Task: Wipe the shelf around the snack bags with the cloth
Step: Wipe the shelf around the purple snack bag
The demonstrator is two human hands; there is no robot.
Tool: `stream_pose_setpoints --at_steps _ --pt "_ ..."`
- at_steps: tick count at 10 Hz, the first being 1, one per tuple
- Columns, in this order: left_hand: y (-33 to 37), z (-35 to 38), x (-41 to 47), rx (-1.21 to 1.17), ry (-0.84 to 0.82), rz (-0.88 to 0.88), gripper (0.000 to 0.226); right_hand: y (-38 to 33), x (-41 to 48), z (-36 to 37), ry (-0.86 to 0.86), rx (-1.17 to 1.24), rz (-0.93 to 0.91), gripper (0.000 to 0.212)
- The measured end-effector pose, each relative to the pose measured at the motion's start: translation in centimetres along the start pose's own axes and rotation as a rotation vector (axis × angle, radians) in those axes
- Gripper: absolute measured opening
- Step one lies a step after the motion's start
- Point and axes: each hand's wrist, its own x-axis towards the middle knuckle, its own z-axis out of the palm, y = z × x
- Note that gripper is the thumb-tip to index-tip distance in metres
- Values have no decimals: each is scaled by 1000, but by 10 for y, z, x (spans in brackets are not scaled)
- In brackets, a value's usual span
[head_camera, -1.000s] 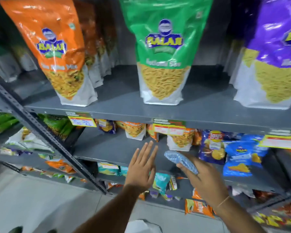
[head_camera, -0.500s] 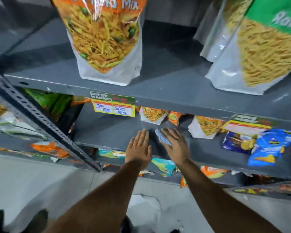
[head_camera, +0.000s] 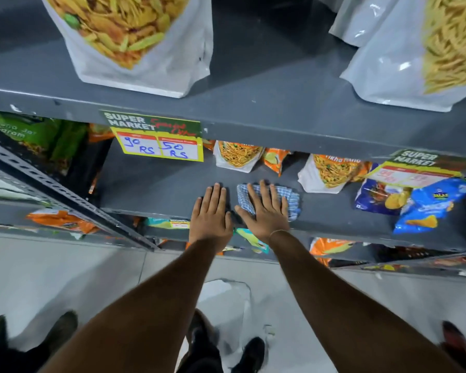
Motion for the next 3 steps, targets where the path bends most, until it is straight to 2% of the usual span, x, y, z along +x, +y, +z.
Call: stream_pose_setpoints --at_steps 2,3 --pt "4 -14 1 59 -75 1 85 -2 10 -29 -231 104 42 74" --pt "7 -23 -3 96 -94 -1 83 -1 8 -34 -220 137 10 77"
